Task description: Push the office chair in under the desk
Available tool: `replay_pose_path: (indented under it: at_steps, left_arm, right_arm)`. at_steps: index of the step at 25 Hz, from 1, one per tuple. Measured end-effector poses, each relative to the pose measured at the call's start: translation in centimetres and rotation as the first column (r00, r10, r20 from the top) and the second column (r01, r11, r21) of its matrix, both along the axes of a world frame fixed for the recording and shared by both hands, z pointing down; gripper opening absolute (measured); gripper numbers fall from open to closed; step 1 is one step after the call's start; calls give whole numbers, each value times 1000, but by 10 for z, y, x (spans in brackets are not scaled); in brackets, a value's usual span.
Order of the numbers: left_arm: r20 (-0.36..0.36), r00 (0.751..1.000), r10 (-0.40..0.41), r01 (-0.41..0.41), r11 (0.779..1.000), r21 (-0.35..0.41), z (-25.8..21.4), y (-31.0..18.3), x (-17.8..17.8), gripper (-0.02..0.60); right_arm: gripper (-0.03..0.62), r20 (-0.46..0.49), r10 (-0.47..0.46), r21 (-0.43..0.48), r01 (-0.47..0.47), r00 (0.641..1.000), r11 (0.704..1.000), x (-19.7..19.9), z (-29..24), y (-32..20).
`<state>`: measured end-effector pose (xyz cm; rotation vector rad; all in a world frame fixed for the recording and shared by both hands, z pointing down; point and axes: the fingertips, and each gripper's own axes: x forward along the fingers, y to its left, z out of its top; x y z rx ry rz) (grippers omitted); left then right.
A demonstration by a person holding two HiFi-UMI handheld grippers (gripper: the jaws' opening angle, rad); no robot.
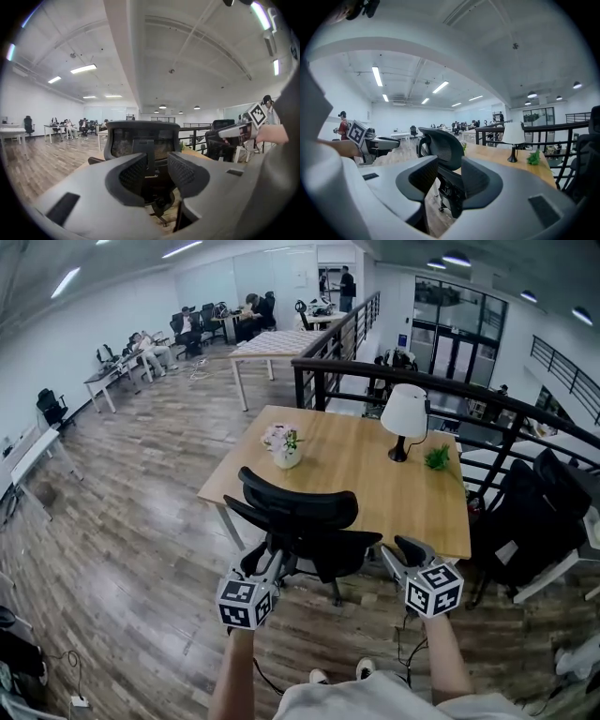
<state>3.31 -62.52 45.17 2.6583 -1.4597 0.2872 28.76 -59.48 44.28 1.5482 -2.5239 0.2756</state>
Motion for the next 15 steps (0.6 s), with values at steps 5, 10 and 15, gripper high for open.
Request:
replay_pose_path:
  at_steps: [5, 10, 15]
  left_arm:
    - [-36, 999, 26, -25, 999, 24, -22, 34, 6, 166]
    - [20, 998, 62, -63, 994, 87, -48, 59, 18, 144]
    - [67, 994, 87, -97, 982, 164, -78, 78, 41, 75]
  right_arm:
    - [149, 65, -23, 58, 19, 998, 998, -17, -33, 36]
    - [136, 49, -24, 106, 19, 999, 994, -29, -63, 57]
    - [102, 14, -41, 163, 38, 999, 986, -43, -96, 71]
